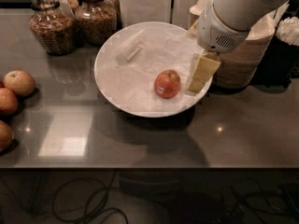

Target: Pick apple from white bowl

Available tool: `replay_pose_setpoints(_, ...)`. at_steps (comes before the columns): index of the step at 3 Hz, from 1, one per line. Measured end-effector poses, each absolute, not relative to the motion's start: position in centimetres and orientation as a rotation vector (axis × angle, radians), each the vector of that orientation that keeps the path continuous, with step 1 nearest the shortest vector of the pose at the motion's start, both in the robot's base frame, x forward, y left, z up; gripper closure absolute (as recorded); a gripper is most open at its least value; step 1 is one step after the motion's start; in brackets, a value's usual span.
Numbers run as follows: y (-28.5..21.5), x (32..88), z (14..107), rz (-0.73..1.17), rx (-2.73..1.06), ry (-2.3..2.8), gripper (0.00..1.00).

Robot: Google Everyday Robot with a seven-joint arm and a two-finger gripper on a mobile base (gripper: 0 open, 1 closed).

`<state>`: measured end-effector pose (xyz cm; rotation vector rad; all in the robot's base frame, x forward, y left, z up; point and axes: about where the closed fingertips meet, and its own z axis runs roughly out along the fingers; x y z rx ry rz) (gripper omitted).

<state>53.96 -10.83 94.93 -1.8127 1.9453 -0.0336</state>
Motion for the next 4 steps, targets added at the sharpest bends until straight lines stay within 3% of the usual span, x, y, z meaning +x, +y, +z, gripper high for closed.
replay_pose_setpoints(4, -7.3, 54.8, 90.0, -0.009, -1.875, 1.932, 0.13)
